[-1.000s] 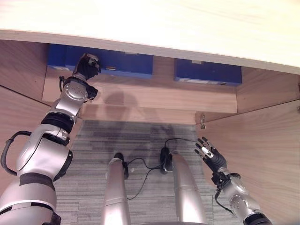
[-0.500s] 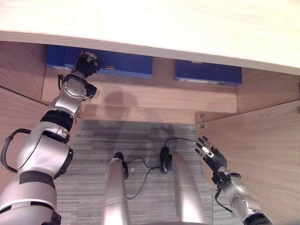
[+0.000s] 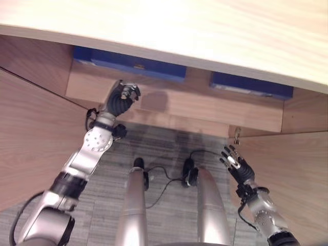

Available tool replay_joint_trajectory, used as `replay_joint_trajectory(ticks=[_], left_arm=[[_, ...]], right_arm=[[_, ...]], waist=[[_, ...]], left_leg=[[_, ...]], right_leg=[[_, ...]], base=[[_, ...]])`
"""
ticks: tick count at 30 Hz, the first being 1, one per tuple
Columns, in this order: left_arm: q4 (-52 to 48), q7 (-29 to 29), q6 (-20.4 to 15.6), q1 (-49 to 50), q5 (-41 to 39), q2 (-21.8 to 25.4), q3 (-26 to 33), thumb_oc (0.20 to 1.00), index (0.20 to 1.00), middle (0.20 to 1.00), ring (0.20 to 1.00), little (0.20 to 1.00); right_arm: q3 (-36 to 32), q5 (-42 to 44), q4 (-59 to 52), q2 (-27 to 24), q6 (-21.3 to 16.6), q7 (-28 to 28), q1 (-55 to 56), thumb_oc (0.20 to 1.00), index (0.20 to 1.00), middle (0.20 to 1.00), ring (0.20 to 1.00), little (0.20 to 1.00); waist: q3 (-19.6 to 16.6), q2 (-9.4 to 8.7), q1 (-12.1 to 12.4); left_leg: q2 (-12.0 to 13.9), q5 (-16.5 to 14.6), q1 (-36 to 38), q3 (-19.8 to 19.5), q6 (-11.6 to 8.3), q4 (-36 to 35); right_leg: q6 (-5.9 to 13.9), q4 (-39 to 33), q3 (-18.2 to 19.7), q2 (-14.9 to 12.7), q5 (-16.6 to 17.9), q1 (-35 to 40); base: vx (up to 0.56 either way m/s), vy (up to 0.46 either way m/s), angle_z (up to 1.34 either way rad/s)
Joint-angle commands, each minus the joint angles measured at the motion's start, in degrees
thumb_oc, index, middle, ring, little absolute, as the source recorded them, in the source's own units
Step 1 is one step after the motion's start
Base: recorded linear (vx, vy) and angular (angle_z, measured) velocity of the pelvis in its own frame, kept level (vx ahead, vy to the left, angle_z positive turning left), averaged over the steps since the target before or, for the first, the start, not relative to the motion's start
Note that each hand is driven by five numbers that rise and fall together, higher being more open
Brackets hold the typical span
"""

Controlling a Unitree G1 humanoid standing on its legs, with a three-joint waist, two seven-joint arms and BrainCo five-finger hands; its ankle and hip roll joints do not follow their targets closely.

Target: Put the empty folder in the office cabinet

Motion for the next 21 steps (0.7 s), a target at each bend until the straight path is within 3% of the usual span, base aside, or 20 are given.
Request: replay_joint_trajectory(ticks=[1,7,9,10,14,19,20,21], left_arm=[[1.4,-0.7,-5.9,-6.6,-1.5,0.6,-0.6,0.200,0.200,0.200,0.200,0.200],[-6.3,-2.3,-8.8,7.1,-11.4,0.3,8.3,0.200,0.200,0.200,0.200,0.200],[-6.6,-2.0,-9.6,12.4,-15.2,-1.1,11.4,0.200,0.200,0.200,0.200,0.200],[-5.3,-2.7,-9.6,19.7,-21.0,-3.6,14.7,0.200,0.200,0.200,0.200,0.200],[-3.4,-6.6,-9.3,30.2,-28.4,-6.3,18.1,0.200,0.200,0.200,0.200,0.200],[-2.5,-9.3,-9.0,36.5,-32.6,-5.5,17.7,0.200,0.200,0.200,0.200,0.200],[-2.0,-9.9,-8.9,37.3,-33.2,-5.1,17.1,0.200,0.200,0.200,0.200,0.200],[-1.5,-10.4,-8.4,38.2,-33.7,-4.6,16.3,0.200,0.200,0.200,0.200,0.200]], right_arm=[[-1.0,-2.3,-5.1,-1.4,-3.2,0.0,1.6,1.000,1.000,1.000,1.000,1.000],[-1.8,-3.8,-6.8,-1.1,-4.6,-0.2,2.6,1.000,1.000,1.000,1.000,1.000],[-2.3,-3.9,-8.0,-1.2,-4.9,-0.1,3.3,1.000,1.000,1.000,1.000,1.000],[-3.6,-4.7,-10.5,-1.7,-5.1,0.4,4.7,1.000,1.000,1.000,1.000,1.000],[-6.9,-5.8,-18.8,-3.8,-6.0,1.8,8.8,1.000,1.000,1.000,1.000,1.000],[-9.5,-7.3,-28.7,-6.7,-8.6,1.0,10.2,1.000,1.000,1.000,1.000,1.000],[-9.7,-7.4,-29.6,-6.9,-8.9,0.7,10.2,0.410,0.410,0.410,0.410,0.410],[-9.8,-7.3,-30.7,-6.9,-9.1,0.5,10.1,0.200,0.200,0.200,0.200,0.200]], waist=[[-0.2,0.96,-0.2],[0.5,1.06,1.6],[0.7,1.07,2.2],[1.1,0.95,3.1],[1.1,1.03,4.2],[1.3,0.95,5.6],[1.3,0.98,5.7],[1.3,1.02,5.9]], left_leg=[[-1.0,-3.9,2.4,-1.5,5.98,-3.1],[-1.5,-3.5,2.9,-1.8,6.02,-3.9],[-1.8,-3.1,3.2,-1.8,5.99,-4.5],[-2.1,-2.7,3.4,-1.9,5.99,-5.2],[-2.5,-2.3,3.4,-2.1,6.19,-5.5],[-2.9,-1.1,4.2,-2.5,6.09,-7.6],[-3.0,-0.8,4.3,-2.5,6.05,-8.0],[-3.1,-0.6,4.4,-2.6,6.05,-8.5]], right_leg=[[-0.28,-7.4,-2.0,1.2,-1.3,5.0],[-0.17,-8.0,-2.5,1.1,-0.8,5.6],[-0.09,-8.4,-2.6,1.0,-0.5,5.9],[0.05,-9.0,-2.8,0.9,-0.1,6.4],[0.10,-9.2,-3.3,0.5,0.1,6.8],[0.38,-10.5,-4.0,0.0,0.6,8.0],[0.45,-10.8,-4.2,-0.1,0.7,8.2],[0.46,-11.1,-4.4,-0.2,0.7,8.4]], base=[[-0.02,-0.021,0.11],[-0.01,-0.013,0.04],[-0.02,-0.019,0.02],[-0.04,-0.033,0.04],[-0.02,-0.016,0.14],[-0.02,-0.018,0.13],[-0.02,-0.015,0.15],[-0.02,-0.012,0.19]])
